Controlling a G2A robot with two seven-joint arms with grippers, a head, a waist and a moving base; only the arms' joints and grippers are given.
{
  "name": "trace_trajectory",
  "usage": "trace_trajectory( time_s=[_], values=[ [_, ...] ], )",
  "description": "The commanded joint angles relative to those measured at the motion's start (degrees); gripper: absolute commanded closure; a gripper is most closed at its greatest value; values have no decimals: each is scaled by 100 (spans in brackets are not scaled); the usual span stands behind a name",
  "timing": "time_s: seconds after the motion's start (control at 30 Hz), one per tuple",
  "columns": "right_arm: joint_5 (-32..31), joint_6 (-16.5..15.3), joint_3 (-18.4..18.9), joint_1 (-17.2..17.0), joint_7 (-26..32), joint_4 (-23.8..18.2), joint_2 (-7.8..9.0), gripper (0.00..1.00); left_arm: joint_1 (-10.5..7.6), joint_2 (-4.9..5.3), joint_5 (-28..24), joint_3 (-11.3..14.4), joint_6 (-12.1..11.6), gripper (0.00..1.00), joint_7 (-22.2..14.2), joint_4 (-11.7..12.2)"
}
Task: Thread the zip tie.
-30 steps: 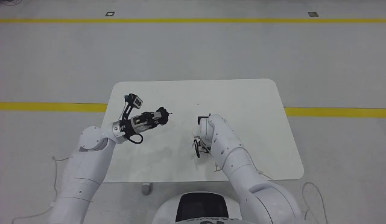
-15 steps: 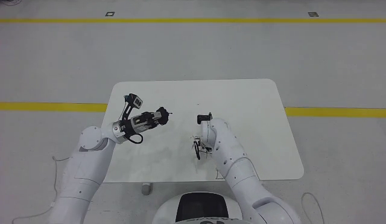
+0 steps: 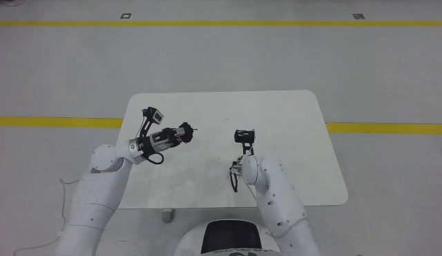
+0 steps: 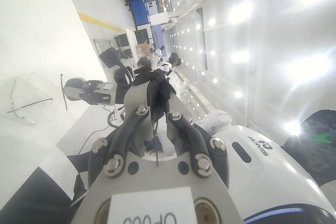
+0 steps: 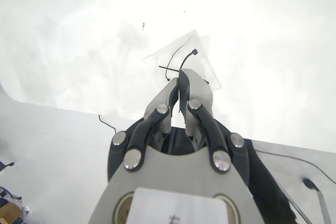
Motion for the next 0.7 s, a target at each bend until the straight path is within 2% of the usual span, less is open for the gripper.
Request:
trace_trajectory(
  time_s=[0.0, 0.1, 0.23, 0.4, 0.67],
  values=[
    [131, 0, -52, -420, -336, -577, 83, 100, 0, 0, 0, 0, 0, 100, 0, 0],
    [372, 0, -122, -780, -814, -1005, 184, 100, 0, 0, 0, 0, 0, 100, 0, 0],
    [780, -131, -112, -989, -1206, -1280, 263, 100, 0, 0, 0, 0, 0, 100, 0, 0],
    [1005, -808, 179, -1085, -1419, -1482, 361, 100, 0, 0, 0, 0, 0, 100, 0, 0],
    [1008, -840, 199, -1080, -1394, -1489, 367, 100, 0, 0, 0, 0, 0, 100, 0, 0]
  ],
)
